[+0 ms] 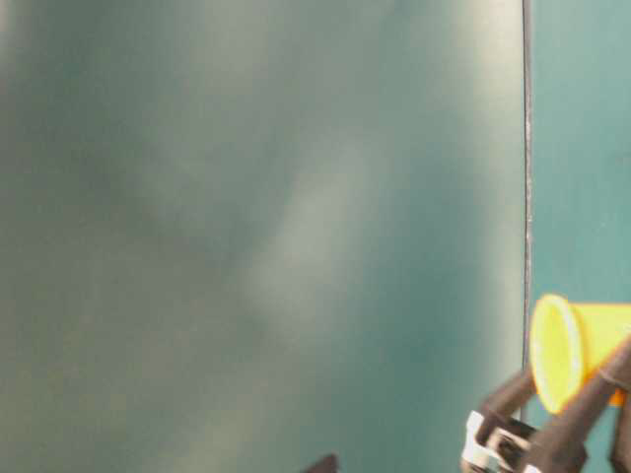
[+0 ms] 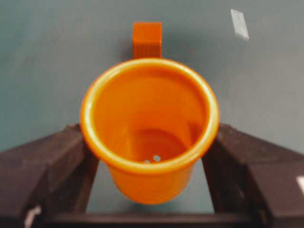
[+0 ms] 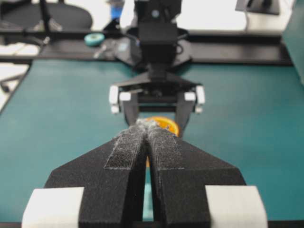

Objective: Move the cup to the right with left arm.

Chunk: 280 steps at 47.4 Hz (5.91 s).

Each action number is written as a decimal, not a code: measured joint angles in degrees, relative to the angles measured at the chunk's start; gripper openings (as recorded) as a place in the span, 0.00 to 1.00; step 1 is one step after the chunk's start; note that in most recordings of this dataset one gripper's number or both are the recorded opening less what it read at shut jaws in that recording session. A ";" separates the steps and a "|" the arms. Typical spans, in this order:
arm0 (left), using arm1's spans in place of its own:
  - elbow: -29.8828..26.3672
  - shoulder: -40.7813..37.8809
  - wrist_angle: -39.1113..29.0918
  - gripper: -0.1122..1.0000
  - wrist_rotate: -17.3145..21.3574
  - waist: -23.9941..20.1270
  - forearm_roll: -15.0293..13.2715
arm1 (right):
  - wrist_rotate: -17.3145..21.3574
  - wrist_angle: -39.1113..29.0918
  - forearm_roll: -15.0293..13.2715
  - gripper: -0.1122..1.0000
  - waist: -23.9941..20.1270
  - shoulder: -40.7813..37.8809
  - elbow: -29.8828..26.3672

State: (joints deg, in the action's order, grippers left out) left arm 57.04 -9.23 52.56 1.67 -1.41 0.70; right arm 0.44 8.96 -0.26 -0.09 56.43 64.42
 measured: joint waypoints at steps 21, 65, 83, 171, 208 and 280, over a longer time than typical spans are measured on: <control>-9.05 0.70 -8.79 0.68 0.00 1.05 -0.09 | 0.18 0.00 0.09 0.09 0.00 0.09 -0.09; -40.78 -15.73 -22.24 0.68 0.18 1.14 0.53 | 0.18 -2.11 0.09 0.09 0.00 1.76 -0.79; -54.05 -23.64 -27.42 0.68 0.18 0.79 0.53 | 0.09 -2.90 0.09 0.09 0.00 1.93 -0.88; -71.54 -34.10 -34.45 0.68 0.09 0.70 0.62 | -0.62 -1.93 0.09 0.09 0.00 1.93 -0.88; -71.54 -34.10 -34.45 0.68 0.09 0.70 0.53 | -0.62 -1.85 0.00 0.09 0.18 1.93 -0.97; -71.54 -34.01 -34.54 0.68 0.09 0.62 0.62 | -0.62 -1.85 0.00 0.09 0.18 2.46 -1.14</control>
State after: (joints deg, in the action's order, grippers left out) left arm -14.50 -43.24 18.02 1.76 -0.79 1.32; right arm -0.18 7.12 -0.26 0.09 58.89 63.28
